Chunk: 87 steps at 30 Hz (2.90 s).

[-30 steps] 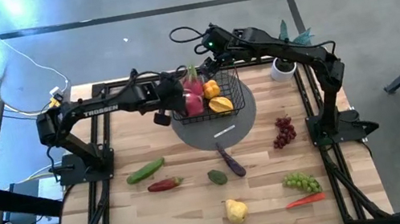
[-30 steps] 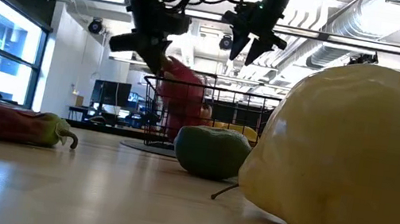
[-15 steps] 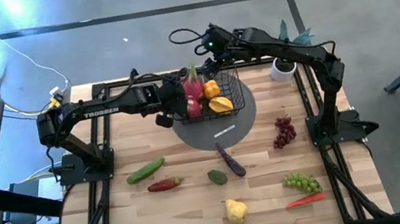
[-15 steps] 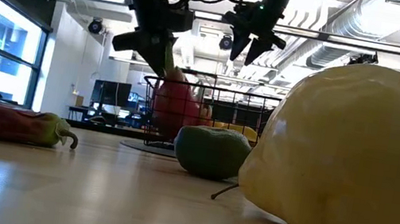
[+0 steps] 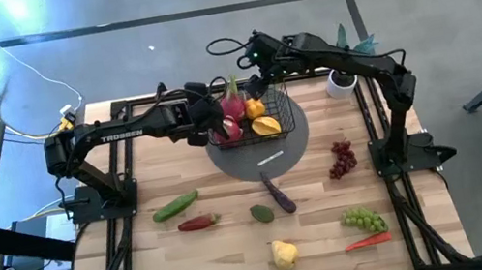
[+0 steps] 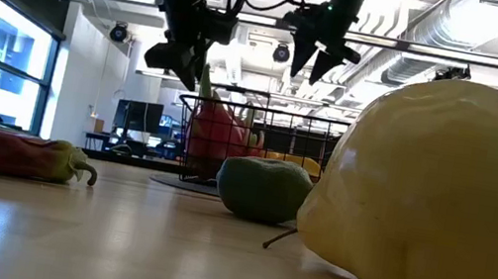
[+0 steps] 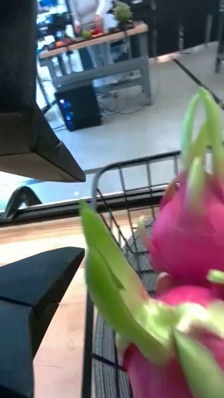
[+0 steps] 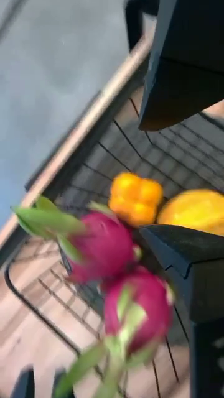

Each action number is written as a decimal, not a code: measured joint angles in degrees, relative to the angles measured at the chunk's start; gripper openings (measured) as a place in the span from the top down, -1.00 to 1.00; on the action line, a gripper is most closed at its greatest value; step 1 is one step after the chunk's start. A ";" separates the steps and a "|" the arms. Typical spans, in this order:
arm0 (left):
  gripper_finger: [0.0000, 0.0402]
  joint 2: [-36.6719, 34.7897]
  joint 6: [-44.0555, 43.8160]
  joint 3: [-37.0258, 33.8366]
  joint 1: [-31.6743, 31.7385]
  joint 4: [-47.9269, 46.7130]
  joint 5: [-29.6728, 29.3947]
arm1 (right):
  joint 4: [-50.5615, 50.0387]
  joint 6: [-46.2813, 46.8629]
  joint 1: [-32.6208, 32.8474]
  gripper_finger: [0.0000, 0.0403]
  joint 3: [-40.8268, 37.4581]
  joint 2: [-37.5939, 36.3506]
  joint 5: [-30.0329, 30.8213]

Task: Build produce basket
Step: Put the pink dragon fruit into the black wire basket, then put the yellow pear into the black wire basket

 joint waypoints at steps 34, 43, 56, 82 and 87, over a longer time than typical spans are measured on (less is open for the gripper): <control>0.14 -15.98 -17.45 0.02 -1.19 -11.66 11.84 | -14.92 18.78 20.05 -0.19 -0.20 -2.35 -9.74; 0.14 -16.13 -22.94 -0.04 -1.19 -16.07 23.88 | -17.67 24.90 25.63 -0.19 -0.20 -2.35 -13.70; 0.14 -16.13 -33.70 -0.04 -1.22 -17.32 26.10 | -18.79 20.99 33.75 -0.41 -0.20 -2.35 -14.99; 0.14 -16.09 -52.30 0.00 -10.95 -28.88 33.75 | -8.59 36.69 44.26 -0.48 -0.22 3.49 -23.10; 0.14 -16.09 -52.56 0.00 -13.40 -29.22 33.69 | -7.50 40.68 45.86 -0.48 -0.22 6.18 -23.05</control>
